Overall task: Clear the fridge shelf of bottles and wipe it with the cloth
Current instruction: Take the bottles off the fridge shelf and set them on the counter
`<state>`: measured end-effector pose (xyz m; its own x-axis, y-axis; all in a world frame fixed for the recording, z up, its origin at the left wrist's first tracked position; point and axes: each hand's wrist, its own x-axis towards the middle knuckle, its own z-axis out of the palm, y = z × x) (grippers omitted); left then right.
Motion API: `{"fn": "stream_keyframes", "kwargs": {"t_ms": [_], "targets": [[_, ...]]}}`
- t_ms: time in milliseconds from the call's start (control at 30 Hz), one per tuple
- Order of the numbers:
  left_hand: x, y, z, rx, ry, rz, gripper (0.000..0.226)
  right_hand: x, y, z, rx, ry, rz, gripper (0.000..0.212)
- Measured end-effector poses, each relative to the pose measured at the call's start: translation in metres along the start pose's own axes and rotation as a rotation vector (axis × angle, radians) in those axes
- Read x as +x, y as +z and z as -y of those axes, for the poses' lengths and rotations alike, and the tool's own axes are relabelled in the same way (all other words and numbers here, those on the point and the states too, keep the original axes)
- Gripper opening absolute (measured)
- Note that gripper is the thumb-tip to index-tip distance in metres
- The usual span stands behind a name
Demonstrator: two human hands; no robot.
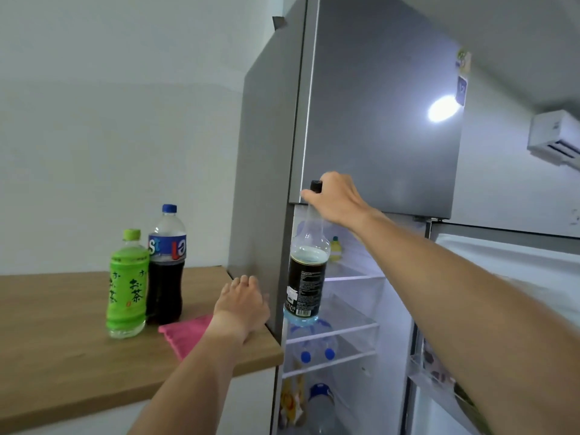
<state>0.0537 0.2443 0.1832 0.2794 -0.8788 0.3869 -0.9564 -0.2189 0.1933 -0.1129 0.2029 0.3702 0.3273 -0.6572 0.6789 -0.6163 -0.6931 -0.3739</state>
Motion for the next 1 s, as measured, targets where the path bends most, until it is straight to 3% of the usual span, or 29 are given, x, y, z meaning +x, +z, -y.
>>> {"fn": "stream_keyframes", "kwargs": {"t_ms": [333,467,600,733,900,1000], "targets": [[-0.002,0.017,0.107,0.022,-0.149,0.007,0.049,0.024,0.124,0.029,0.023,0.007,0.167,0.035],[-0.004,0.035,0.132,-0.012,-0.125,0.029,0.049,0.052,0.166,0.039,0.042,0.002,0.184,0.037],[-0.003,0.066,0.153,-0.009,-0.111,0.103,0.087,0.083,0.199,0.047,0.018,-0.007,0.184,0.039],[0.007,0.080,0.162,0.023,-0.111,0.119,0.070,0.109,0.227,0.047,0.006,0.036,0.183,0.039],[0.006,0.084,0.163,0.037,-0.105,0.103,0.067,0.123,0.239,0.043,0.016,0.057,0.244,0.041],[0.006,0.085,0.164,0.042,-0.103,0.105,0.067,0.124,0.239,0.042,0.032,0.010,0.299,0.028]]}}
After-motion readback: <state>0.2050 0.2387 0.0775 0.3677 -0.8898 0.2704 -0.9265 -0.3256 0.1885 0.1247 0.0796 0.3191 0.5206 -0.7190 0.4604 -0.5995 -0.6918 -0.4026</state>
